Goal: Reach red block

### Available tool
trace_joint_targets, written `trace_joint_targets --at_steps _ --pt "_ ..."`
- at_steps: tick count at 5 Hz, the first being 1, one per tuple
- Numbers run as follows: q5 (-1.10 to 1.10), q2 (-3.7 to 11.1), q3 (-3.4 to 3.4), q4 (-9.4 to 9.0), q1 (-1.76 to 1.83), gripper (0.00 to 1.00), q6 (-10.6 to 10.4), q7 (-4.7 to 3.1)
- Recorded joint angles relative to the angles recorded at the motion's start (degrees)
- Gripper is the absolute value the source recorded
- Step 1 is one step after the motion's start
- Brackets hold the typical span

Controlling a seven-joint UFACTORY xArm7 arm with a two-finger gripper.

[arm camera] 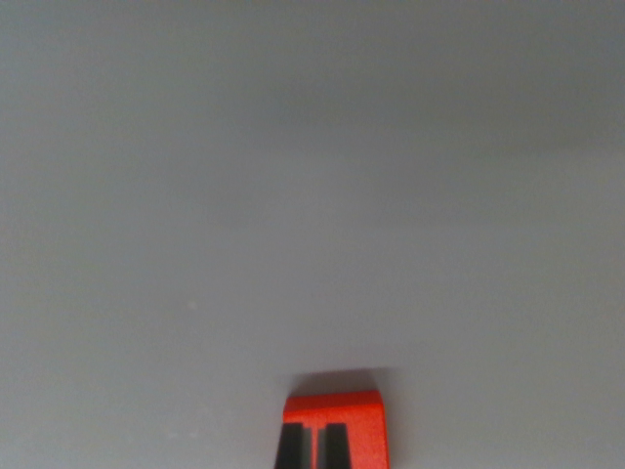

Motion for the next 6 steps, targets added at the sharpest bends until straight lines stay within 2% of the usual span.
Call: trace_joint_targets --at_steps 1,2,3,4,5,6 --pt "-0.06 0.66 -0.04 -1.95 0.00 0.00 -2.6 0.06" --pt "-0.06 0.66 -0.04 -1.95 0.00 0.00 -2.6 0.06" --pt "-0.12 1.30 -0.08 -3.85 0.01 0.00 -5.2 0.11" --pt "-0.12 1.30 -0.08 -3.85 0.01 0.00 -5.2 0.11" --pt "-0.17 1.91 -0.11 -5.66 0.01 0.00 -7.6 0.17" --pt "-0.17 1.91 -0.11 -5.66 0.01 0.00 -7.6 0.17"
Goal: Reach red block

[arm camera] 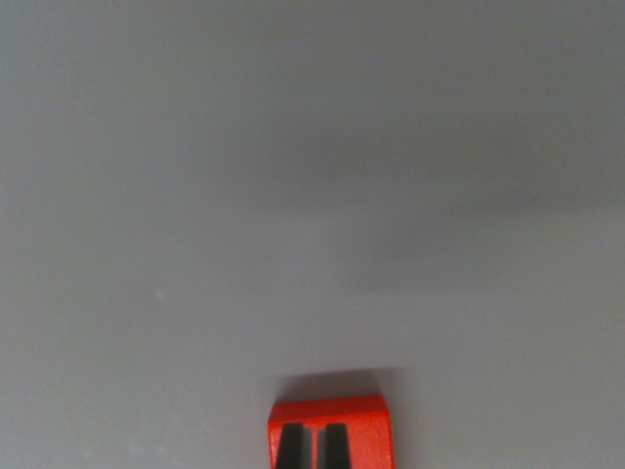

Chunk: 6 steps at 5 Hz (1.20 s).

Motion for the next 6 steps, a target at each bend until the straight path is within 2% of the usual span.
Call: trace_joint_targets --at_steps 1,2,3,4,5,6 --pt "-0.05 0.58 -0.03 -1.71 0.00 0.00 -2.3 0.05" --pt "-0.05 0.58 -0.03 -1.71 0.00 0.00 -2.3 0.05" --pt "-0.10 1.11 -0.06 -3.29 0.00 0.00 -4.4 0.10" --pt "-0.10 1.11 -0.06 -3.29 0.00 0.00 -4.4 0.10" --pt "-0.14 1.59 -0.09 -4.73 0.01 0.00 -6.3 0.14" --pt "-0.14 1.59 -0.09 -4.73 0.01 0.00 -6.3 0.14"
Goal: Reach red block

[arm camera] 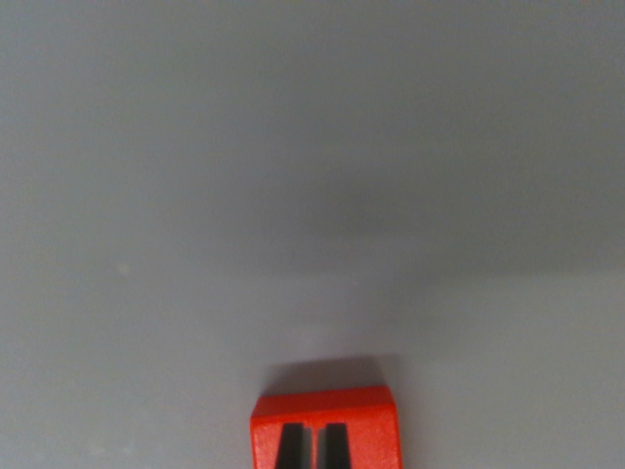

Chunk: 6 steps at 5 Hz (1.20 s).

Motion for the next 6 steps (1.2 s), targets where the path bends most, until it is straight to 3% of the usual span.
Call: trace_joint_targets --at_steps 3,6 --pt "-0.07 0.78 -0.05 -2.32 0.00 0.00 -3.1 0.07" --pt "-0.10 1.08 -0.06 -3.21 0.00 0.00 -4.3 0.09"
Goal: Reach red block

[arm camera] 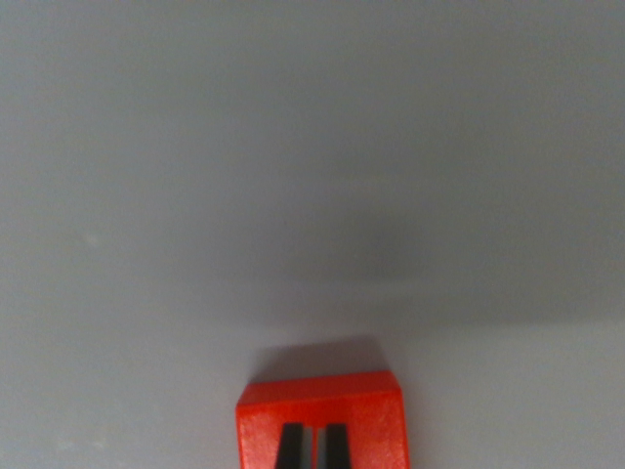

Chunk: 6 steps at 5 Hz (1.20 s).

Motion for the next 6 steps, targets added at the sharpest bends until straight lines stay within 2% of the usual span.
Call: trace_joint_targets --at_steps 3,6 --pt "-0.03 0.37 -0.02 -1.10 0.00 0.00 -1.5 0.03" --pt "-0.04 0.42 -0.02 -1.26 0.00 0.00 -1.7 0.04"
